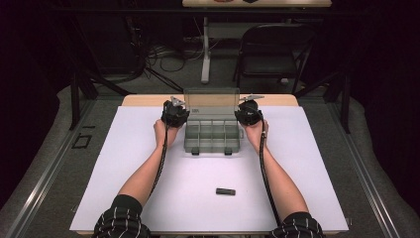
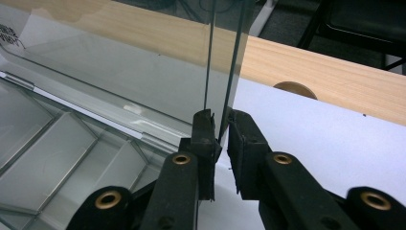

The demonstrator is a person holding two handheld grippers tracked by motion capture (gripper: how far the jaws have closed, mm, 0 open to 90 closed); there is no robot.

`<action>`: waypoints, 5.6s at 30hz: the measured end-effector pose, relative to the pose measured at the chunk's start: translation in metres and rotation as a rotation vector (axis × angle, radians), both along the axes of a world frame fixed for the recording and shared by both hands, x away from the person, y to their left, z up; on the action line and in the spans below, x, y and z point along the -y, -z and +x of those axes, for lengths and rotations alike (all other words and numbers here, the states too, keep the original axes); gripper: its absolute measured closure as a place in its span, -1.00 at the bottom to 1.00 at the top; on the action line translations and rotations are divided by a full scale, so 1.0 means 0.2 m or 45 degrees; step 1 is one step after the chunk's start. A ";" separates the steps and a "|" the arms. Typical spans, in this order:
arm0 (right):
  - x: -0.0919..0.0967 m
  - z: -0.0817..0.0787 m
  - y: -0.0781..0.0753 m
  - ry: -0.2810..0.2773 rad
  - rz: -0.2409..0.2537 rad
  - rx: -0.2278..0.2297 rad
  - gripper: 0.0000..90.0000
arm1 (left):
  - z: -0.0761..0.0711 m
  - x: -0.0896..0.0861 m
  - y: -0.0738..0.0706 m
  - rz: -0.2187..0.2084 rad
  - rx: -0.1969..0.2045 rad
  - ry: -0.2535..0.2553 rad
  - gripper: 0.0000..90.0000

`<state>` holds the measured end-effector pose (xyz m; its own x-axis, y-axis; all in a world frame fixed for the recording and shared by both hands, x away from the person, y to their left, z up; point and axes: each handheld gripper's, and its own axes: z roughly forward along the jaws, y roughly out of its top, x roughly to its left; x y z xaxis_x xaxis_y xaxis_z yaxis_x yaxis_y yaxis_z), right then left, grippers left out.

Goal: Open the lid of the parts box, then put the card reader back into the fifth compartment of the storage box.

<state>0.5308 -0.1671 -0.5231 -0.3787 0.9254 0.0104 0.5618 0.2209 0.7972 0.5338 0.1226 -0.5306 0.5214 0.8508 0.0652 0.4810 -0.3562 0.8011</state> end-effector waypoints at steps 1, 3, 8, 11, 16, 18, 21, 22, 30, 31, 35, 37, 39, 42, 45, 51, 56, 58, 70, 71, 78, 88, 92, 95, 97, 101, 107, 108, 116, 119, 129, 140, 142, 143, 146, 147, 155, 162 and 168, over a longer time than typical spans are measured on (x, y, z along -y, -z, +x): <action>0.00 0.00 0.01 -0.001 0.001 -0.004 0.80 | 0.00 0.00 0.00 0.005 -0.004 0.001 0.76; 0.00 0.00 0.01 -0.002 -0.003 -0.004 0.80 | 0.00 0.01 0.01 -0.001 0.010 -0.009 0.76; 0.00 0.00 0.02 0.002 -0.003 -0.018 0.80 | 0.01 0.01 0.02 0.017 -0.009 -0.005 0.76; 0.00 0.00 0.03 0.001 -0.008 -0.019 0.80 | 0.01 0.01 0.03 0.022 -0.002 -0.013 0.76; 0.00 0.00 0.04 -0.004 -0.017 -0.020 0.80 | 0.01 0.02 0.04 0.035 -0.009 -0.012 0.76; 0.00 0.01 0.04 -0.003 -0.017 -0.019 0.80 | 0.01 0.02 0.04 0.035 -0.013 -0.013 0.76; 0.00 0.01 0.05 -0.003 -0.015 -0.018 0.80 | 0.01 0.02 0.04 0.040 -0.010 -0.015 0.76; 0.00 0.01 0.05 -0.004 -0.015 -0.016 0.80 | 0.01 0.02 0.04 0.045 -0.019 -0.010 0.76; 0.00 0.01 0.05 -0.001 -0.024 -0.009 0.80 | 0.01 0.03 0.05 0.045 -0.012 -0.023 0.75; 0.00 0.01 0.05 0.000 -0.024 -0.008 0.79 | 0.01 0.03 0.05 0.044 -0.011 -0.023 0.75; -0.01 0.01 0.06 0.001 -0.031 -0.005 0.79 | 0.01 0.03 0.05 0.048 -0.009 -0.023 0.75; -0.01 0.01 0.06 0.002 -0.029 -0.004 0.79 | 0.01 0.03 0.05 0.050 -0.008 -0.022 0.75; -0.01 0.01 0.06 0.003 -0.031 -0.004 0.78 | 0.01 0.03 0.05 0.054 -0.005 -0.023 0.75; -0.01 0.01 0.06 0.006 -0.029 -0.005 0.78 | 0.01 0.03 0.05 0.055 -0.005 -0.024 0.75; -0.01 0.01 0.06 0.007 -0.029 -0.004 0.78 | 0.01 0.03 0.05 0.061 -0.007 -0.022 0.75; -0.01 0.01 0.06 0.009 -0.031 -0.005 0.79 | 0.01 0.04 0.06 0.072 0.010 -0.031 0.73; -0.01 0.01 0.06 0.016 -0.037 -0.001 0.74 | 0.01 0.04 0.05 0.087 0.021 -0.045 0.67; -0.01 0.01 0.06 0.014 -0.031 -0.005 0.72 | 0.01 0.04 0.04 0.093 0.033 -0.071 0.40; 0.02 -0.11 -0.02 -0.116 0.059 0.009 -0.15 | -0.13 -0.01 -0.06 0.017 0.068 0.043 -0.60; 0.02 -0.13 -0.03 -0.133 0.069 0.009 -0.22 | -0.15 -0.01 -0.07 0.003 0.068 0.060 -0.63; 0.06 -0.27 -0.06 -0.249 0.101 0.025 -0.55 | -0.28 -0.08 -0.11 -0.038 0.052 0.149 -0.77; 0.09 -0.47 -0.06 -0.371 0.092 0.035 -0.74 | -0.47 -0.16 -0.10 -0.002 0.032 0.222 -0.96; 0.10 -0.54 -0.06 -0.401 0.091 0.032 -0.81 | -0.54 -0.19 -0.06 -0.004 0.024 0.227 -0.99; 0.11 -0.59 -0.05 -0.419 0.103 0.034 -0.88 | -0.59 -0.19 -0.04 0.013 0.014 0.247 -0.99; 0.12 -0.63 -0.05 -0.423 0.103 0.038 -0.93 | -0.63 -0.19 -0.03 0.020 0.012 0.258 -1.00; 0.12 -0.70 -0.05 -0.451 0.101 0.052 -0.96 | -0.71 -0.19 -0.04 0.022 0.029 0.282 -1.00; 0.12 -0.80 -0.06 -0.503 0.105 0.059 -0.97 | -0.82 -0.21 -0.02 0.036 0.037 0.314 -1.00; 0.12 -0.82 -0.06 -0.511 0.102 0.057 -0.98 | -0.84 -0.21 -0.01 0.048 0.039 0.318 -1.00; 0.14 -0.91 -0.03 -0.552 0.098 0.056 -1.00 | -0.93 -0.28 0.00 0.023 0.024 0.308 -1.00; 0.15 -0.94 -0.02 -0.560 0.096 0.061 -1.00 | -0.95 -0.31 -0.02 0.010 0.036 0.298 -1.00; 0.15 -1.01 0.00 -0.613 0.077 0.043 -1.00 | -1.03 -0.36 -0.01 -0.017 0.029 0.298 -1.00; 0.15 -1.00 0.00 -0.650 0.069 0.041 -1.00 | -1.03 -0.38 0.00 -0.013 0.029 0.308 -1.00; 0.15 -1.00 0.00 -0.649 0.068 0.035 -1.00 | -1.03 -0.38 0.00 -0.016 0.032 0.304 -1.00; 0.15 -1.00 0.00 -0.652 0.069 0.034 -1.00 | -1.03 -0.38 0.00 -0.012 0.037 0.302 -1.00; 0.15 -1.00 0.00 -0.661 0.066 0.032 -1.00 | -1.03 -0.39 0.00 -0.013 0.036 0.304 -1.00; 0.15 -1.00 0.00 -0.665 0.072 0.033 -1.00 | -1.04 -0.39 0.00 -0.010 0.038 0.307 -1.00; 0.11 -0.99 0.00 -0.739 0.041 -0.023 -1.00 | -1.04 -0.39 0.00 -0.023 0.034 0.308 -1.00; 0.10 -0.99 0.00 -0.765 0.037 -0.037 -1.00 | -1.04 -0.39 0.00 -0.032 0.025 0.312 -1.00; 0.09 -1.00 -0.02 -0.788 0.023 -0.039 -1.00 | -1.04 -0.39 0.00 -0.038 0.019 0.311 -1.00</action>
